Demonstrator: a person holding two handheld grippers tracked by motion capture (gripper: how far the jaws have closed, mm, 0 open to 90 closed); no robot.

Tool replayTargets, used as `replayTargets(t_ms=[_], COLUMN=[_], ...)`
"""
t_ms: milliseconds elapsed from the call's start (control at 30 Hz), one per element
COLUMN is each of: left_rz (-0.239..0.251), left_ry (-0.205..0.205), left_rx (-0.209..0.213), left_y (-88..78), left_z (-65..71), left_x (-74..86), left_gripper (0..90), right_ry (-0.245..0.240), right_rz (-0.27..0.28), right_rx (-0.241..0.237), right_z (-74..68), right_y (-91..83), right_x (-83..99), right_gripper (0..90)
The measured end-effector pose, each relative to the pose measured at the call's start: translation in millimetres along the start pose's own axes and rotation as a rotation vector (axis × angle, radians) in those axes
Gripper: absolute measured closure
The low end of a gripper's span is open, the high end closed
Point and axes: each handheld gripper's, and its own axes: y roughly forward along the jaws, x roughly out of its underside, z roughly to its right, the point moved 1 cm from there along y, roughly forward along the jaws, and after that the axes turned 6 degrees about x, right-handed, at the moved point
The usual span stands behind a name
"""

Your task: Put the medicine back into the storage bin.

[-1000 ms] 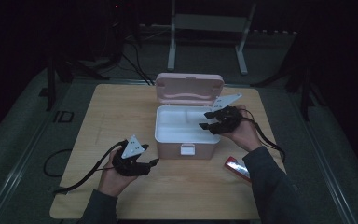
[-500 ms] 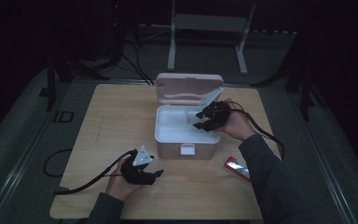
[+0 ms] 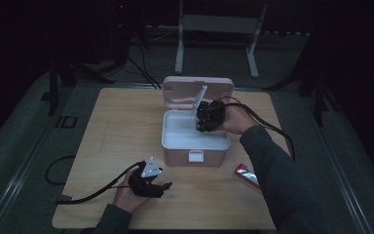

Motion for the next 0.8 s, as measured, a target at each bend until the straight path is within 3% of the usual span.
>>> replayTargets(t_ms=[200, 333, 533, 700, 800], left_rz=[-0.009, -0.013, -0.018, -0.019, -0.019], left_ry=[-0.003, -0.001, 0.0, 0.001, 0.002], left_rx=[0.006, 0.01, 0.013, 0.012, 0.014], left_y=[2.9, 3.2, 3.5, 3.9, 4.4], left_z=[0.5, 0.7, 0.6, 0.7, 0.6], left_x=[1.3, 1.7, 1.8, 2.1, 2.2], left_gripper=[36.5, 36.5, 36.5, 36.5, 36.5], right_ry=[-0.055, -0.079, -0.092, -0.128, -0.136], right_rz=[-0.098, -0.137, -0.147, -0.234, -0.26], right_rx=[-0.037, -0.071, -0.059, -0.062, -0.067], right_z=[1.6, 4.9, 6.5, 4.9, 3.8], right_y=[8.2, 11.0, 4.2, 17.7, 24.5], right_x=[-10.2, -16.0, -24.5, -28.1, -29.0], right_gripper=[83.8, 84.8, 82.3, 82.4, 84.3])
